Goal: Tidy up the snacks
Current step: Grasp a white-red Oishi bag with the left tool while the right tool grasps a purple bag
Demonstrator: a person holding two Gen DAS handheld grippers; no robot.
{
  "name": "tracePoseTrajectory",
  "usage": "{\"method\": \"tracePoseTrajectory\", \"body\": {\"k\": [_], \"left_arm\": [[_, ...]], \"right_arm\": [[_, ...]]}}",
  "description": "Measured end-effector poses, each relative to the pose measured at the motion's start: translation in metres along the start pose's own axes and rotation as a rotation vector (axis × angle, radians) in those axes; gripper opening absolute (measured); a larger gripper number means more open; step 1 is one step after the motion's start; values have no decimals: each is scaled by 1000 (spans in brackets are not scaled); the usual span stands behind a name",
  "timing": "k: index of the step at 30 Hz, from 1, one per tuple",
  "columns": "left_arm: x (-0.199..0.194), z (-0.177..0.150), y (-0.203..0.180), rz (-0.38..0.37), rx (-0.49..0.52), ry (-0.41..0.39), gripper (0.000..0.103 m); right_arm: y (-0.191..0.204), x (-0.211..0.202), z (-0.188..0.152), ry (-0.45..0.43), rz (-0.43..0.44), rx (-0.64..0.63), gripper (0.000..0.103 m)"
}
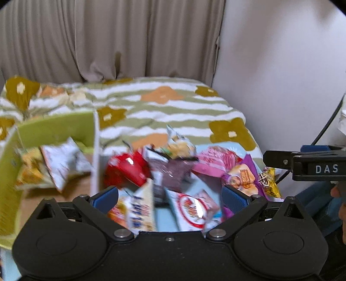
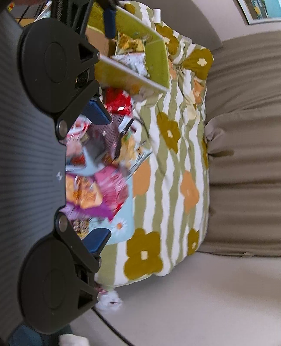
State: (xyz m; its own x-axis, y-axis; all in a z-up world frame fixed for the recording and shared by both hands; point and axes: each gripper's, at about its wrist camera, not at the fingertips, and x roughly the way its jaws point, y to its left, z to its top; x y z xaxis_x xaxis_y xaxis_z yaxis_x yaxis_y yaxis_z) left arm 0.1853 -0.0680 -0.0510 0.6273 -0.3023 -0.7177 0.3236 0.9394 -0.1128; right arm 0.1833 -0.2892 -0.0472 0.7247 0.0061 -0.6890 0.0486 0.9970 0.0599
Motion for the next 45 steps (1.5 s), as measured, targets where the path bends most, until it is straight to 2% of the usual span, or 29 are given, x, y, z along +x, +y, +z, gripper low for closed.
{"method": "tracePoseTrajectory", "body": {"k": [4,8,17,21,23,27,33,36,45], "left_arm": [[34,-10,-13,-14,-66,43,102],[64,-20,-24,-4,-93,101,96],[119,-28,-29,-2,-85,181,95],[132,-30,-25,-42,-113,200,95],[136,-30,-24,-65,-122,213,94],[140,-29,-28,-101,-99,229,79],[140,-28,-26,-108,-90,247,66],[137,-29,-23,-113,-99,251,65],[116,-33,-22,-63,-28,222,65]], "right_arm": [[-23,20,-12,43,3,19,103],[-36,41,-23,79,24,54,103],[-40,80,-33,129,31,106,103],[-36,92,-36,143,21,99,103],[-35,98,-38,155,21,106,103],[-35,106,-41,172,13,121,103],[-36,112,-44,202,0,138,103],[-31,114,-44,207,-7,118,103],[-27,124,-44,232,-15,121,103]]}}
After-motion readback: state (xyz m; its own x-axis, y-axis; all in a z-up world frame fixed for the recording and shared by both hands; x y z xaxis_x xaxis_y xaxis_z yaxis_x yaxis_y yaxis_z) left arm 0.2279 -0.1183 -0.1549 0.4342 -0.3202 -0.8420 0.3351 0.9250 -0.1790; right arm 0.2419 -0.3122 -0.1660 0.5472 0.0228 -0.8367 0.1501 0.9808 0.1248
